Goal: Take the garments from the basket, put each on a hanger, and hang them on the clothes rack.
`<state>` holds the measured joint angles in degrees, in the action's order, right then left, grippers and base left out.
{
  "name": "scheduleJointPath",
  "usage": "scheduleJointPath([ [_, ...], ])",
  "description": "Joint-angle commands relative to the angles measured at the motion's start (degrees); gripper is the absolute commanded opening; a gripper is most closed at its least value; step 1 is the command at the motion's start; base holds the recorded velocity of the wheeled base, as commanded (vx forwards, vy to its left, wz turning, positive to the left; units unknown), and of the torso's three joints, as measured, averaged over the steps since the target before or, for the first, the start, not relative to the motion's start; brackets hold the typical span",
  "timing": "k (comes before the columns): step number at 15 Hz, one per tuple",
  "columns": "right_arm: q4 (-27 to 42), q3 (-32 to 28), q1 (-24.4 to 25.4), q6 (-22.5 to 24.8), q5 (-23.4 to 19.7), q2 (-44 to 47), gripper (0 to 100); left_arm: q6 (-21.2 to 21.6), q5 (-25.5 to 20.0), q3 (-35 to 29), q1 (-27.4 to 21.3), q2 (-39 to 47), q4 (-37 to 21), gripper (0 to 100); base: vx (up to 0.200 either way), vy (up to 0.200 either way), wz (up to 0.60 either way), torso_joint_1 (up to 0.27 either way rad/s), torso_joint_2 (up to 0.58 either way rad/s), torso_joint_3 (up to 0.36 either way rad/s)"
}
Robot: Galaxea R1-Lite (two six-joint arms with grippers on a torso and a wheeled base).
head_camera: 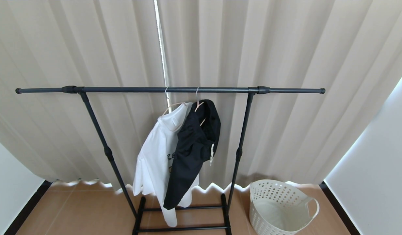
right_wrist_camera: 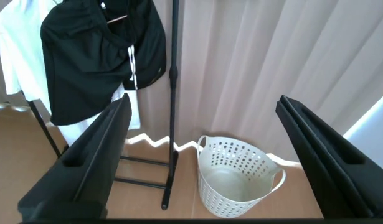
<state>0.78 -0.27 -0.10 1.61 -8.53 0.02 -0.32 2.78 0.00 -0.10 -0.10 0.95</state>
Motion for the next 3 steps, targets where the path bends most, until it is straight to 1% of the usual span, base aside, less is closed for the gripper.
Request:
scheduleJointPath([
  [1, 0.0, -0.1, 0.0, 0.1, -0.1, 0.0, 100, 0.0, 0.0, 0.0, 0.0, 0.1, 0.0, 100, 0.0, 0.0, 0.0, 0.0, 0.0, 0.0],
  [3, 0.1, -0.1, 0.0, 0.1, -0.1, 0.0, 100, 0.0, 0.0, 0.0, 0.0, 0.1, 0.0, 100, 0.0, 0.0, 0.0, 0.0, 0.0, 0.0],
])
